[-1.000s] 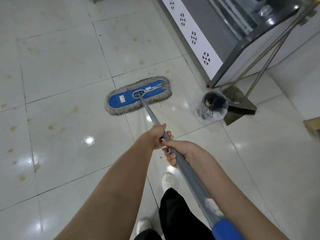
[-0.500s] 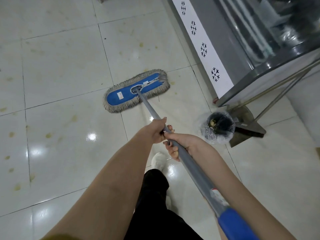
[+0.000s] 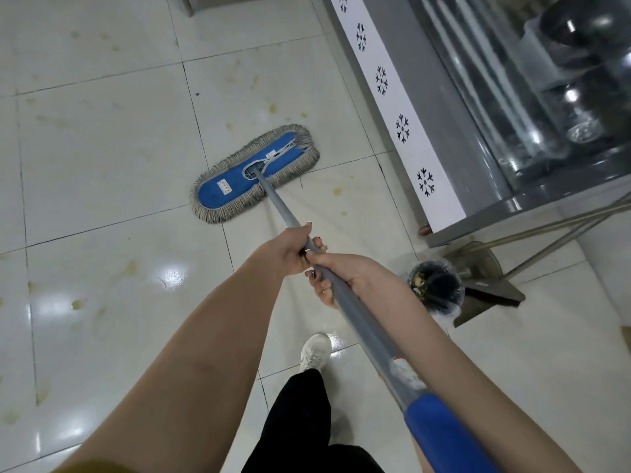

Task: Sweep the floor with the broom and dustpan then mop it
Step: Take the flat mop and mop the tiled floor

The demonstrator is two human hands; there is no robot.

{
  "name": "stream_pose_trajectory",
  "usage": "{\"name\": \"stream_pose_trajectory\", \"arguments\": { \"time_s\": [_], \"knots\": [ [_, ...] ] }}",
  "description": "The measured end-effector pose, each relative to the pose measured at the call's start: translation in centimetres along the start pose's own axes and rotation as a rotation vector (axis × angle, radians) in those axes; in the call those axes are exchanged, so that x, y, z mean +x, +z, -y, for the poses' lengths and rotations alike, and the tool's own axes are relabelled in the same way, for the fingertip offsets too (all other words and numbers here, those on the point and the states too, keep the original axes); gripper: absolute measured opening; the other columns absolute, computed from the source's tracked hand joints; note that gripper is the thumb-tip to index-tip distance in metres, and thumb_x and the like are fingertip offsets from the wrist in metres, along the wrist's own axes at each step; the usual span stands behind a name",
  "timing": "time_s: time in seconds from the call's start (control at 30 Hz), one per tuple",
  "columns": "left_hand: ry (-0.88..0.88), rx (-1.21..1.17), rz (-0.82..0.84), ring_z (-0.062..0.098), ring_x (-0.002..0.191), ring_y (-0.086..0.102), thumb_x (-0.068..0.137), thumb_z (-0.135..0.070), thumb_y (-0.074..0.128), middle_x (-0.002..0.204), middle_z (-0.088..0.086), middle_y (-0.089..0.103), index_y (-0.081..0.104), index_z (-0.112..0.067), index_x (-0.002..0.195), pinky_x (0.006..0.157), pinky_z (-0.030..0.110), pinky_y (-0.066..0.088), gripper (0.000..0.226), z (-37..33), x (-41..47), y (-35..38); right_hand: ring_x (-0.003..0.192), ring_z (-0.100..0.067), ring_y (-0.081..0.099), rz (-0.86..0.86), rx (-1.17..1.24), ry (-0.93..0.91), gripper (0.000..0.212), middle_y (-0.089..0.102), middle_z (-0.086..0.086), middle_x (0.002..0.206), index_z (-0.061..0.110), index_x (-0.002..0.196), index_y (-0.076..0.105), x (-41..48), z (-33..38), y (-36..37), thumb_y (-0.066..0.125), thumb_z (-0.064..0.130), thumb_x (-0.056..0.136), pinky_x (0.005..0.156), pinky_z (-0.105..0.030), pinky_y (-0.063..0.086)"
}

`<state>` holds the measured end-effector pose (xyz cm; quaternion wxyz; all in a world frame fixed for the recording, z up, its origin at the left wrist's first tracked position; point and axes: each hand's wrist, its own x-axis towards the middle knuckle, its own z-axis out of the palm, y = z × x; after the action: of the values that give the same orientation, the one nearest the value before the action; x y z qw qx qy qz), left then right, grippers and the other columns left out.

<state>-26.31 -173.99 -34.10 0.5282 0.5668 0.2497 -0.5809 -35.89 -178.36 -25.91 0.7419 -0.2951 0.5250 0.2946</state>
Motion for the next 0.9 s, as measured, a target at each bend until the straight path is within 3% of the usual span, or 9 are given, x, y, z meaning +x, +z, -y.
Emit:
{"name": "stream_pose_trajectory", "arguments": {
  "time_s": [0.33,0.57,0.73,0.83,0.9],
  "knots": [
    [-0.015,0.053,-0.018,0.014,0.053,0.046,0.099,-0.03,0.045,0.062,0.003,0.043,0.04,-0.009,0.083,0.042,0.021,0.049,0.027,0.2,1.5,1.4,0.02,-0.004,0.036,0.018,0.053,0.002,0.039,0.043,0.002,0.037,0.01,0.065,0.041,0.4,-0.1,-2.0,0.05,0.031,0.097,0.025,-0.009,0.029],
    [-0.01,0.099,-0.026,0.013,0.053,0.046,0.098,-0.031,0.046,0.063,0.002,0.044,0.04,-0.009,0.085,0.04,0.018,0.048,0.026,4.3,0.4,1.7,0.019,-0.005,0.036,-0.001,0.065,-0.04,0.036,0.038,-0.001,0.062,0.009,0.069,0.041,-0.7,-4.5,-3.3,0.052,0.029,0.097,0.025,-0.009,0.03],
    [-0.018,0.151,-0.017,0.014,0.051,0.048,0.098,-0.031,0.047,0.063,0.003,0.045,0.04,-0.009,0.084,0.039,0.019,0.047,0.026,10.1,-1.3,3.5,0.019,-0.005,0.036,-0.006,0.058,-0.025,0.038,0.041,-0.001,0.058,0.009,0.066,0.041,-2.8,-10.0,-6.2,0.052,0.029,0.096,0.025,-0.009,0.029],
    [-0.034,0.181,0.008,0.014,0.05,0.049,0.099,-0.032,0.046,0.062,0.002,0.045,0.041,-0.009,0.083,0.04,0.019,0.049,0.028,15.3,-2.6,5.1,0.019,-0.005,0.036,-0.015,0.069,-0.033,0.038,0.043,-0.001,0.037,0.009,0.066,0.04,-4.3,-14.7,-8.9,0.052,0.029,0.097,0.025,-0.009,0.029],
    [-0.043,0.222,0.034,0.014,0.044,0.052,0.099,-0.033,0.043,0.061,0.001,0.045,0.042,-0.009,0.082,0.041,0.019,0.049,0.029,18.7,-3.2,6.1,0.019,-0.005,0.036,-0.034,0.086,-0.042,0.037,0.042,-0.001,0.033,0.009,0.066,0.04,-5.2,-17.9,-10.7,0.052,0.028,0.096,0.025,-0.009,0.029]
  ]
}}
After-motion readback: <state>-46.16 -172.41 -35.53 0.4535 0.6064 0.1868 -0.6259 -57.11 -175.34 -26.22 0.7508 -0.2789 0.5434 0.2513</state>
